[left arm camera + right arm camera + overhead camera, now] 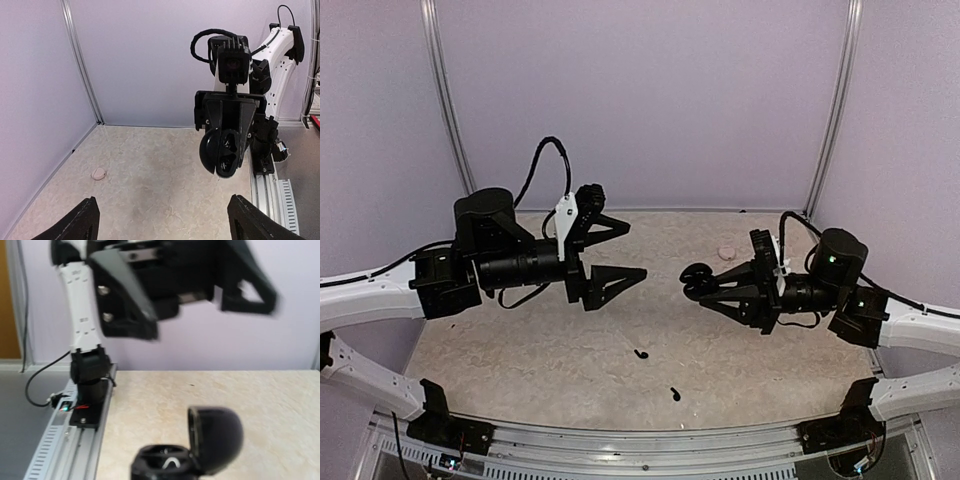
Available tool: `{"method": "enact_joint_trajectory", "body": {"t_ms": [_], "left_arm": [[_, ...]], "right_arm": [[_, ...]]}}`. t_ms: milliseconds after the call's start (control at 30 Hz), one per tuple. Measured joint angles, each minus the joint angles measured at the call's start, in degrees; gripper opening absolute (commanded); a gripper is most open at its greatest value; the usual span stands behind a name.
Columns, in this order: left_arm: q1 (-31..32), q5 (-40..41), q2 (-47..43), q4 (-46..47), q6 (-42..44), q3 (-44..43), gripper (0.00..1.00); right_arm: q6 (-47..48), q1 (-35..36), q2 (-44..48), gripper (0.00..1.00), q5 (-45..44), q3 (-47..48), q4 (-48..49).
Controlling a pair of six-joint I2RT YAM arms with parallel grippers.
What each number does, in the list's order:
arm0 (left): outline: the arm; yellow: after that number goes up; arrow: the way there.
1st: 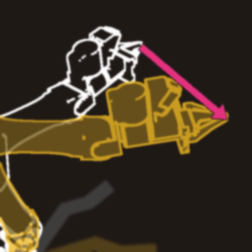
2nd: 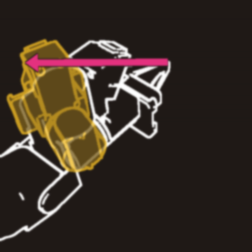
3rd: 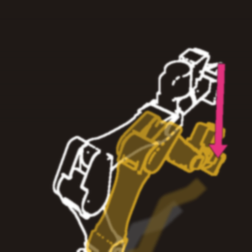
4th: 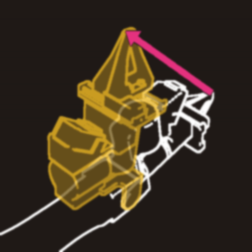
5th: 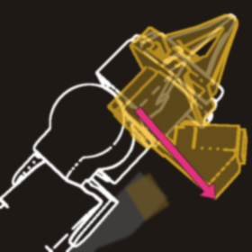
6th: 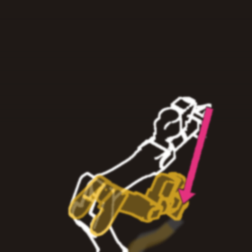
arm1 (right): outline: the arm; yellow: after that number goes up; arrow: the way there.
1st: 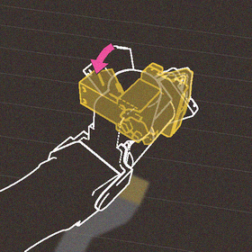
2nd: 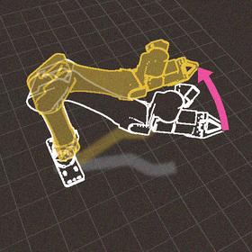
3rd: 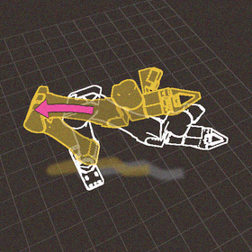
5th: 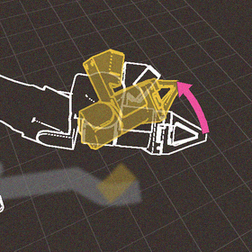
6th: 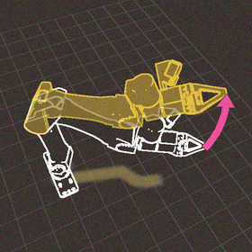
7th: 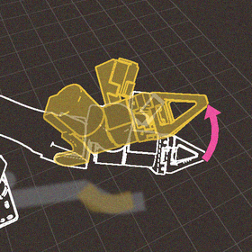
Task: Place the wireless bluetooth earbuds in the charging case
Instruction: Open the charging case, then adjust the right earbud at the center of the board.
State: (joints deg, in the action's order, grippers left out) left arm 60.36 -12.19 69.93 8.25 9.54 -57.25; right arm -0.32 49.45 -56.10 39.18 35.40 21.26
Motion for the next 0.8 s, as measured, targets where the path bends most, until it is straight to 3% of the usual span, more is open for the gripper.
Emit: {"method": "enact_joint_trajectory", "body": {"t_ms": [267,467,800], "left_arm": [[-4.3,1.9,-2.3,-10.6,5.7,0.6,0.81],[-6.7,2.8,6.5,-19.6,7.6,-1.9,0.79],[-7.7,6.9,24.0,-24.6,5.4,-7.8,0.56]], "right_arm": [[-5.6,-5.6,4.5,0.0,-0.1,-4.4,2.9],[-8.3,-8.4,7.5,0.0,0.0,-6.4,4.0],[-10.1,-9.5,8.8,0.0,0.0,-7.3,4.4]]}}
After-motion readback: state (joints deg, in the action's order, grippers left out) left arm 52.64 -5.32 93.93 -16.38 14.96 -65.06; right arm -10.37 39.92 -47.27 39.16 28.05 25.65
